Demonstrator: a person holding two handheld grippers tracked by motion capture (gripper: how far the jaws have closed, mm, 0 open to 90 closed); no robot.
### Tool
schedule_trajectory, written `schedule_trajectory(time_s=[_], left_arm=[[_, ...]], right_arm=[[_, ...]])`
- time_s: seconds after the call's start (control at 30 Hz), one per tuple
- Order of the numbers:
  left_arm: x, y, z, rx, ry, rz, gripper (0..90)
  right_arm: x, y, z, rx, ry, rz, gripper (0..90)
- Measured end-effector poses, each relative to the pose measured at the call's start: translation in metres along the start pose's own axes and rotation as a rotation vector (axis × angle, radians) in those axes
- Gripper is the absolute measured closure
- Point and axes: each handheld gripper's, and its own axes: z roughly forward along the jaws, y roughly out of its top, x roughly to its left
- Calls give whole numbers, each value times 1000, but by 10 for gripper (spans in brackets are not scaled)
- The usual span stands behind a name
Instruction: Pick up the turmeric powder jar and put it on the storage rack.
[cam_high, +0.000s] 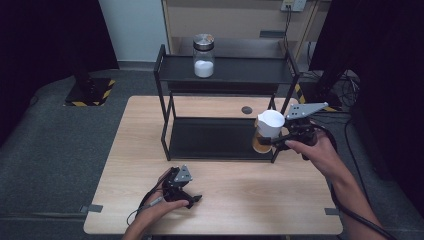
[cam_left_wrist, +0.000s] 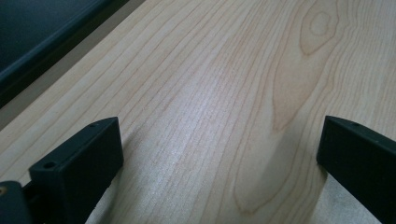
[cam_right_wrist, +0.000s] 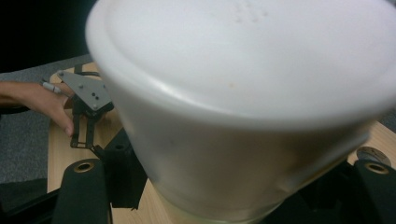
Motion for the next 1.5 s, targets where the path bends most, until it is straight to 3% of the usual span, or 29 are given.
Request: schedule_trajectory(time_s=[1.03, 1.5], left_arm=[[0, 0, 0, -3, 1, -3, 0], [0, 0, 0, -2, 0, -3, 0]], right_arm=[[-10, 74, -10, 2, 43, -32, 316], [-13, 119, -24, 13, 27, -41, 316]])
